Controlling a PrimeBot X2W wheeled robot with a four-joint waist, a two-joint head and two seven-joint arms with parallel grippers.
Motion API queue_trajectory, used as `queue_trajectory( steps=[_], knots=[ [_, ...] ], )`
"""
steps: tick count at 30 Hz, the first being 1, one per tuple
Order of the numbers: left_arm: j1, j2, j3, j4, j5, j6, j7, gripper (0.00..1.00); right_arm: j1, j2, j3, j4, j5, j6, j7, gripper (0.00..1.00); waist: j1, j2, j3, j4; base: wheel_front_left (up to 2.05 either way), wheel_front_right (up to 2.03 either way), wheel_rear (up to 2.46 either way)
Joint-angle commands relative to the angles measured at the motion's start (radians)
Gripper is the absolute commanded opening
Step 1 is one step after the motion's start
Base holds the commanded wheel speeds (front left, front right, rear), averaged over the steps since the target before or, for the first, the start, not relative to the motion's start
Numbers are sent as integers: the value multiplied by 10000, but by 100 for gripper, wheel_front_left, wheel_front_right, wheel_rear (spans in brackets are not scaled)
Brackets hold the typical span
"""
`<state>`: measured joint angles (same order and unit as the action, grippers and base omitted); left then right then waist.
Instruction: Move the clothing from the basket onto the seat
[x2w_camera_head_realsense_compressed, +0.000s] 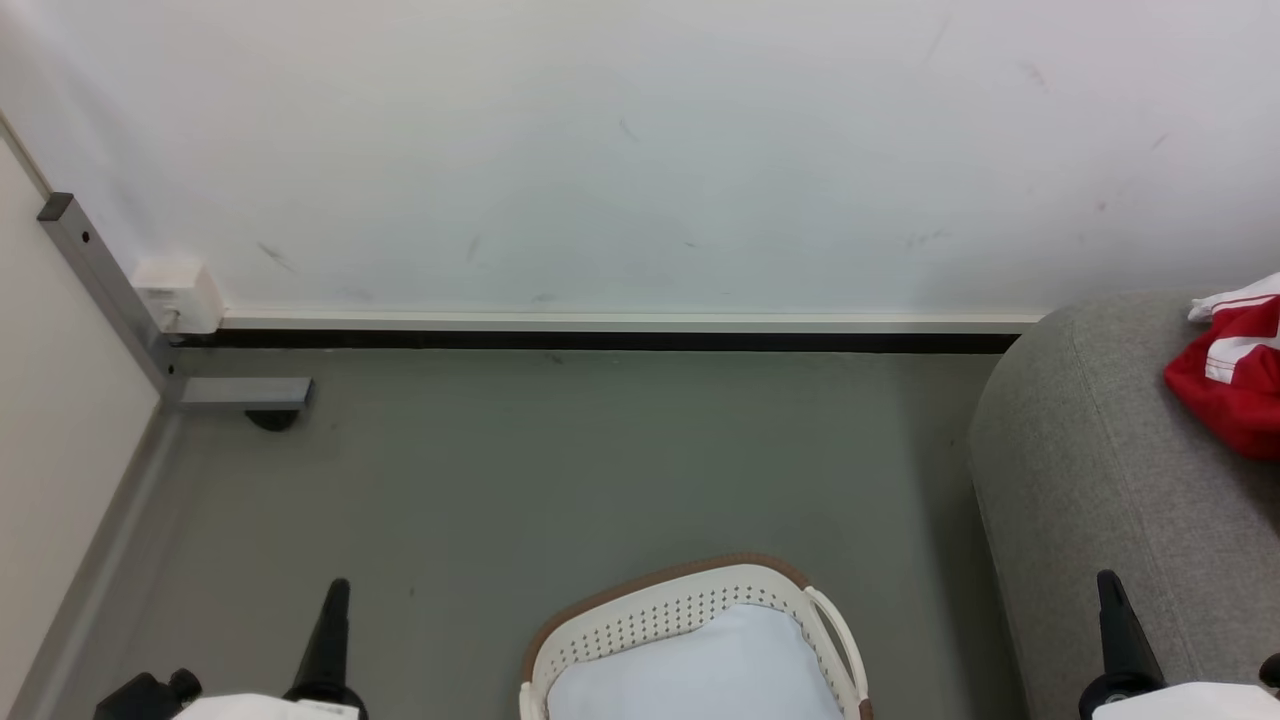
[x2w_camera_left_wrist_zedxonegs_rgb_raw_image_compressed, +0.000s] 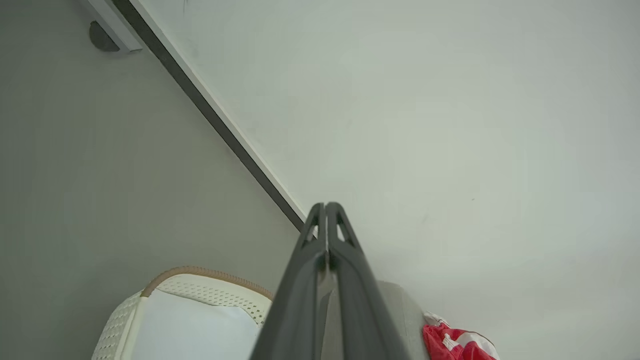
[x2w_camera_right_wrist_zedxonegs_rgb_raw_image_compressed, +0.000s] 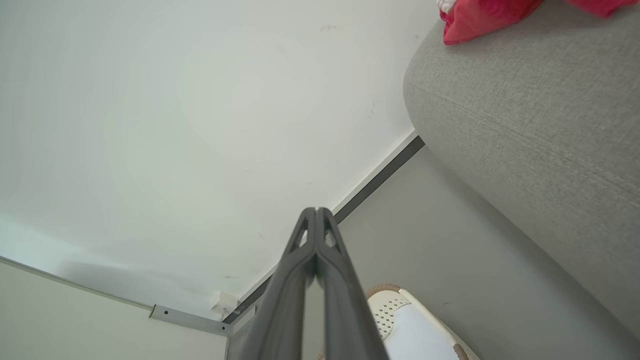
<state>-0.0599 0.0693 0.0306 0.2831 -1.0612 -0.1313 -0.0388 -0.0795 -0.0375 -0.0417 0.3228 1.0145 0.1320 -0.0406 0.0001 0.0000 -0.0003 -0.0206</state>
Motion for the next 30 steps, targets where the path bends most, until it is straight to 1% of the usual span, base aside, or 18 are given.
queue_trajectory(
  steps=[1,30],
  knots=[
    [-206,10,83,-132,-235,5,41,0,-211,-109,-64,-150,259,-11,57,0,0,0,1,2,0,0,0],
    [-378,-86,480,-269,-2866,7,809,0,-273,-143,-409,-489,3106,-15,816,0,-1,0,15,89,0,0,0]
  ],
)
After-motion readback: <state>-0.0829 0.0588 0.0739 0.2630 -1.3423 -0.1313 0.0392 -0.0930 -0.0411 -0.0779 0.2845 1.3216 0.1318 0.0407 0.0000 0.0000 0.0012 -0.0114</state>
